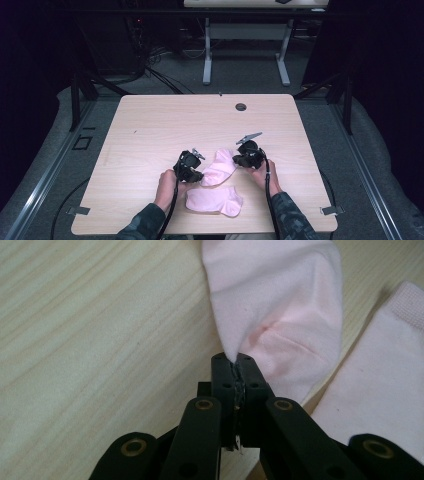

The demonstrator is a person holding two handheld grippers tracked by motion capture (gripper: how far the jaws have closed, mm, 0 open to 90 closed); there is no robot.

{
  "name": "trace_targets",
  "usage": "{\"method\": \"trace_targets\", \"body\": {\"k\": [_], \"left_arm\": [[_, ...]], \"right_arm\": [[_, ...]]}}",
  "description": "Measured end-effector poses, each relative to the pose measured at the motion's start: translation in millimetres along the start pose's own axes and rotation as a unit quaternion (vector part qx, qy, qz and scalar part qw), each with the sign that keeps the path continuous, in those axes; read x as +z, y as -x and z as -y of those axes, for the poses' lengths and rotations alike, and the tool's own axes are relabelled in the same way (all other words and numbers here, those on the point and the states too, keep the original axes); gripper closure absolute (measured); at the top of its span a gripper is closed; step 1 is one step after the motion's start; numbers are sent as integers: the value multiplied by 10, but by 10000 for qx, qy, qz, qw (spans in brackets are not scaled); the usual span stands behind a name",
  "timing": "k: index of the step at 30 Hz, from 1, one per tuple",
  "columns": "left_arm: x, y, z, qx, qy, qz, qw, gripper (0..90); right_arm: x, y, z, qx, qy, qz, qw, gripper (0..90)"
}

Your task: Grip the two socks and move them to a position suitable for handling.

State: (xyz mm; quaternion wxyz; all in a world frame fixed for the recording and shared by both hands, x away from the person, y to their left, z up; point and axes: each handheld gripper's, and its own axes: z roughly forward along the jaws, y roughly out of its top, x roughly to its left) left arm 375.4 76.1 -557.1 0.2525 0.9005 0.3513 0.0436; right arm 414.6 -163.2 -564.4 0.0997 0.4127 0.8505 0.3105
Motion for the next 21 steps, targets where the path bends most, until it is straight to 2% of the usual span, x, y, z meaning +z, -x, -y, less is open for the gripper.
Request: {"method": "trace_targets", "body": {"k": [4, 8, 10, 11, 12, 13, 14, 17, 18, 19, 21], "left_arm": [[20, 6, -32, 118, 10, -115, 9999, 890], [33, -45, -79, 267, -35, -353, 9990, 889], [32, -105, -95, 314, -59, -474, 9984, 888], [32, -105, -95, 314, -59, -474, 9984, 886], [29, -151, -100, 298, -53, -490, 9983, 886], [24, -183, -100, 292, -48, -508, 9983, 877], [-13, -235, -93, 225, -36, -467, 9986, 800], [-164, -257, -56, 147, 284, -311, 9990, 704], [-219, -244, -49, 156, 350, -294, 9988, 672], [-269, -228, -42, 190, 463, -189, 9986, 665], [-340, -180, -39, 165, 605, -148, 9979, 625]], "right_arm": [[-54, -23, 59, 200, -57, 110, 9997, 822], [-117, -35, 120, 436, -125, 156, 9988, 780], [-138, -71, 174, 623, -42, 56, 9980, 734], [-138, -71, 174, 623, -42, 56, 9980, 734], [-155, -98, 198, 638, -71, -76, 9979, 703], [-177, -167, 220, 493, -102, -74, 9987, 652], [-237, -218, 243, 165, -71, -19, 9998, 604], [-416, -149, 263, -201, 374, -13, 9991, 588], [-461, -103, 258, -328, 443, -85, 9984, 587], [-489, -62, 248, -459, 479, -156, 9977, 586], [-503, -39, 225, -778, 455, -108, 9959, 586]]}}
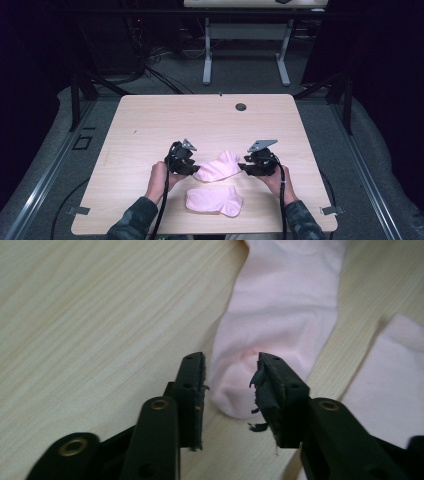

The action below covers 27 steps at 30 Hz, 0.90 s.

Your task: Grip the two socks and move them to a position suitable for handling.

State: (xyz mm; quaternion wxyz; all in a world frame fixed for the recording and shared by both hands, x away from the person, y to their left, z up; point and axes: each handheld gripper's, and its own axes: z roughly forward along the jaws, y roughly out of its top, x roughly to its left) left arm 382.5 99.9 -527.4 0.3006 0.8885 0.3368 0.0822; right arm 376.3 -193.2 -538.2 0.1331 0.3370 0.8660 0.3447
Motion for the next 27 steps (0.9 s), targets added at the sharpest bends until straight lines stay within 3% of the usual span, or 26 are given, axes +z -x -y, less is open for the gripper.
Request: {"method": "trace_targets", "body": {"k": [4, 11, 13, 17, 20, 25, 26, 27], "left_arm": [[-42, 102, -17, 50, 190, 190, 9996, 598], [35, 187, -33, 109, 223, 395, 9989, 558], [63, 206, -38, 102, 253, 463, 9986, 550], [81, 232, -56, 156, 236, 483, 9984, 540], [149, 313, -109, 361, 162, 492, 9980, 531], [281, 391, -173, 438, 80, 576, 9973, 504], [344, 421, -203, 474, 41, 616, 9970, 495], [344, 421, -203, 474, 41, 616, 9970, 488]], "right_arm": [[144, 24, 0, -342, -141, -295, 9989, 580], [294, 20, 4, -491, -312, -500, 9971, 598], [351, 16, 27, -504, -562, -457, 9961, 640], [352, 9, 61, -402, -503, -446, 9969, 721], [352, -32, 86, -204, -395, -406, 9982, 821], [349, -28, 101, 145, -367, -494, 9980, 844], [344, -20, 108, 362, -377, -575, 9970, 845], [344, -20, 108, 362, -377, -575, 9970, 845]]}}
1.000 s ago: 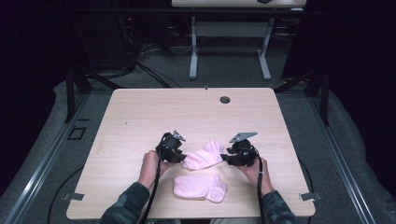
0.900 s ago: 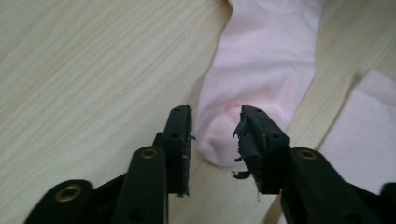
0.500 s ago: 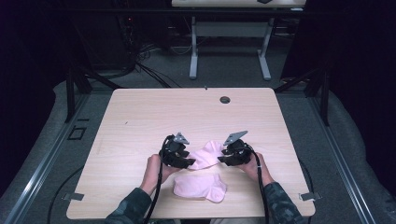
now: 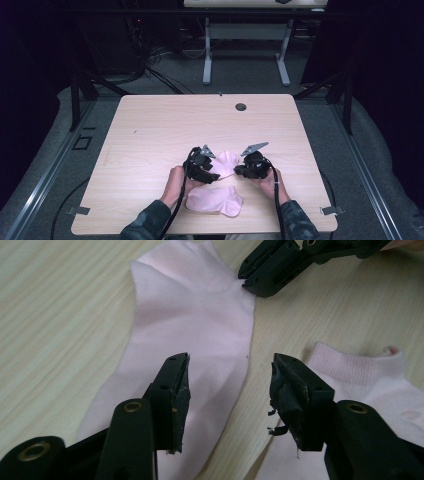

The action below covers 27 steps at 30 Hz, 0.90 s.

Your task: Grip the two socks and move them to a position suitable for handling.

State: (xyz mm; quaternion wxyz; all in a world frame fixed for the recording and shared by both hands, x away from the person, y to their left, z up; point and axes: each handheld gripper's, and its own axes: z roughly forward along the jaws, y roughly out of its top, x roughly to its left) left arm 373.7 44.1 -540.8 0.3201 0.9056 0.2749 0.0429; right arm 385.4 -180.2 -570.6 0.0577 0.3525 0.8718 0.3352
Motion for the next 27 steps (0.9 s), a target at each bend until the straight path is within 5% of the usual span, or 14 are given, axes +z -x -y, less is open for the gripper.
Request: {"method": "trace_targets", "body": {"k": [4, 11, 14, 18, 20, 23, 27], "left_arm": [[100, 84, -64, 102, 80, 51, 9999, 458], [208, 148, -103, 319, -101, -230, 9992, 456], [241, 156, -101, 343, -84, -382, 9986, 597], [223, 120, -93, 262, 117, -238, 9993, 869], [185, 88, -102, 182, 211, -95, 9996, 886], [73, 27, -154, -15, 309, 56, 9995, 890], [-55, -13, -242, -194, 393, 111, 9990, 890]], "right_arm": [[-88, -24, 7, 504, 258, -207, 9982, 847], [-234, -80, -42, 1018, 466, -384, 9930, 848], [-280, -91, -62, 1163, 572, -518, 9902, 848], [-309, -120, -57, 1066, 628, -459, 9913, 841], [-318, -120, -44, 1021, 656, -427, 9917, 835], [-382, -164, 27, 577, 794, 112, 9951, 708], [-452, -321, 60, -177, 985, 626, 9930, 513]]}}
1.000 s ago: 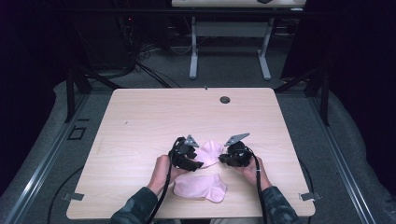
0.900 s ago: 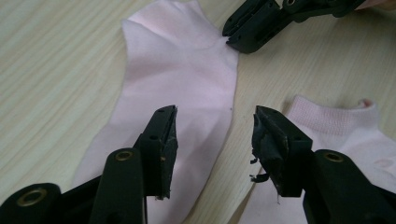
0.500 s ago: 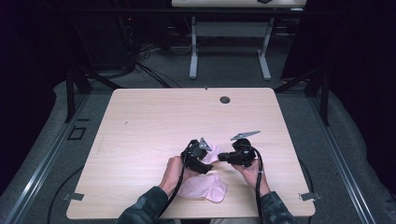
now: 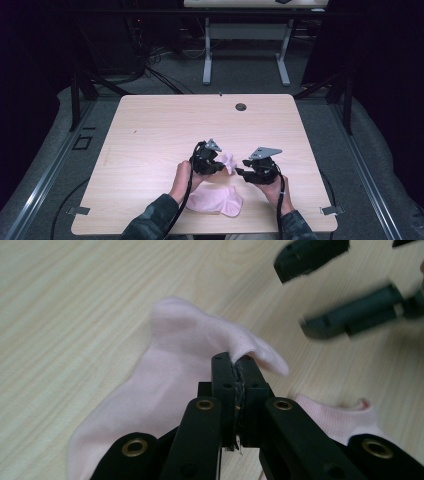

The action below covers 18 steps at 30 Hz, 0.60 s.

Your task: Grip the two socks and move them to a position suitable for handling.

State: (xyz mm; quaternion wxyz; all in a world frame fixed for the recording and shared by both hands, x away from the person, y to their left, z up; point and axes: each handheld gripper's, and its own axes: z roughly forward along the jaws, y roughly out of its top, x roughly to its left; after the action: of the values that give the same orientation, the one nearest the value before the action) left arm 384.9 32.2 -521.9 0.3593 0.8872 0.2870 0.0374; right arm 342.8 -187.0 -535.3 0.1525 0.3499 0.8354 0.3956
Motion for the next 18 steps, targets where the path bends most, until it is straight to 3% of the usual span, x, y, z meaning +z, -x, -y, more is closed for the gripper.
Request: {"method": "trace_targets", "body": {"k": [4, 5, 7, 8, 11, 13, 14, 17, 18], "left_arm": [[-88, -18, -96, -212, 135, 74, 9997, 890], [-88, -18, -96, -212, 135, 74, 9997, 889], [-124, -35, -143, -267, 159, 120, 9994, 888], [-129, -39, -151, -284, 158, 135, 9994, 888], [-142, -53, -155, -278, 149, 155, 9994, 886], [-149, -71, -143, -270, 157, 286, 9991, 884], [-150, -66, -137, -262, 165, 237, 9992, 883], [-138, -76, -104, -237, 198, 409, 9987, 875], [-128, -67, -95, -222, 167, 331, 9991, 872]], "right_arm": [[41, -251, -61, -750, 127, 266, 9967, 414], [41, -251, -61, -750, 127, 266, 9967, 414], [132, -360, -95, -1002, 126, 486, 9937, 395], [156, -370, -100, -1025, 92, 557, 9931, 404], [168, -352, -105, -938, 239, 761, 9924, 630], [135, -306, -114, -839, 296, 730, 9934, 764], [123, -284, -117, -801, 346, 716, 9936, 805], [79, -217, -134, -645, 385, 598, 9954, 874], [67, -199, -142, -591, 389, 518, 9961, 881]]}}
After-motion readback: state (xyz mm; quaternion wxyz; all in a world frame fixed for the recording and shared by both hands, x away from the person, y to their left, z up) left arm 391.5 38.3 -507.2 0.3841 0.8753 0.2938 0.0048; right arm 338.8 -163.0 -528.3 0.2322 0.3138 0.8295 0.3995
